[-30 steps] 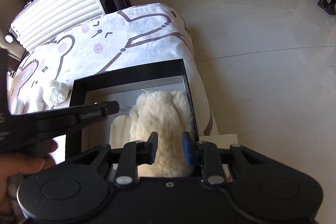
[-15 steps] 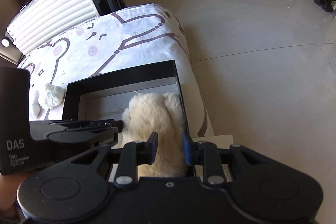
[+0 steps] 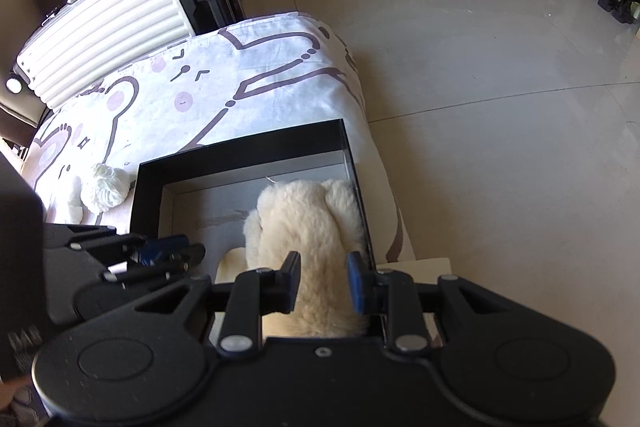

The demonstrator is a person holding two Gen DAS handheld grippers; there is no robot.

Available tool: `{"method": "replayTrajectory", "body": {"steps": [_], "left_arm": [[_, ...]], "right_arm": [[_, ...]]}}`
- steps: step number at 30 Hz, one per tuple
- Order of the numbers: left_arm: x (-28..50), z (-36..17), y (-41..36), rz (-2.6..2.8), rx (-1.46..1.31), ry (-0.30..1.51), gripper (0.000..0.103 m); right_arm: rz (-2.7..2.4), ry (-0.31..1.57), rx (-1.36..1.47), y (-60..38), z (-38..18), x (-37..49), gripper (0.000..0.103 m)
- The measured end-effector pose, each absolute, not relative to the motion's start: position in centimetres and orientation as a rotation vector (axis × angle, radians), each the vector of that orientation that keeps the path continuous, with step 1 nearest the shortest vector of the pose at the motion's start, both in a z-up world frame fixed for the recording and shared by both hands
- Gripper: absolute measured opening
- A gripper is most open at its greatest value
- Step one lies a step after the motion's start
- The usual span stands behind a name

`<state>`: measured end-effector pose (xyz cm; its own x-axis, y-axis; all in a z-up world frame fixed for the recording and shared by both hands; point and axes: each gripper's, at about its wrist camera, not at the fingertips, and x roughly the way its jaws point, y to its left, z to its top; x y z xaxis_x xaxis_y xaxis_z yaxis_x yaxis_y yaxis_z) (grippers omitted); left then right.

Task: Organize objects
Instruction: 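Withdraw the left tool from the box while the right tool holds the plush inside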

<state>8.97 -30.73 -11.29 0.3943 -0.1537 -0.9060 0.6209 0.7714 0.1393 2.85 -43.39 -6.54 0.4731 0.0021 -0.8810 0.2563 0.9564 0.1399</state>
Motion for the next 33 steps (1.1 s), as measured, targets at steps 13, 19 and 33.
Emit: {"method": "replayTrajectory", "body": {"steps": [13, 19, 33], "left_arm": [[7.8, -13.1, -31.2, -0.608, 0.622, 1.151, 0.012], [8.2, -13.3, -30.7, -0.623, 0.519, 1.198, 0.007], [7.5, -12.9, -30.0, -0.712, 0.510, 1.240, 0.007]], "right_arm": [[-0.194, 1.066, 0.287, -44.0, -6.3, 2.4, 0.026], [-0.197, 1.076, 0.288, -44.0, -6.5, 2.4, 0.026], [-0.212, 1.093, 0.295, -44.0, -6.9, 2.4, 0.026]]}}
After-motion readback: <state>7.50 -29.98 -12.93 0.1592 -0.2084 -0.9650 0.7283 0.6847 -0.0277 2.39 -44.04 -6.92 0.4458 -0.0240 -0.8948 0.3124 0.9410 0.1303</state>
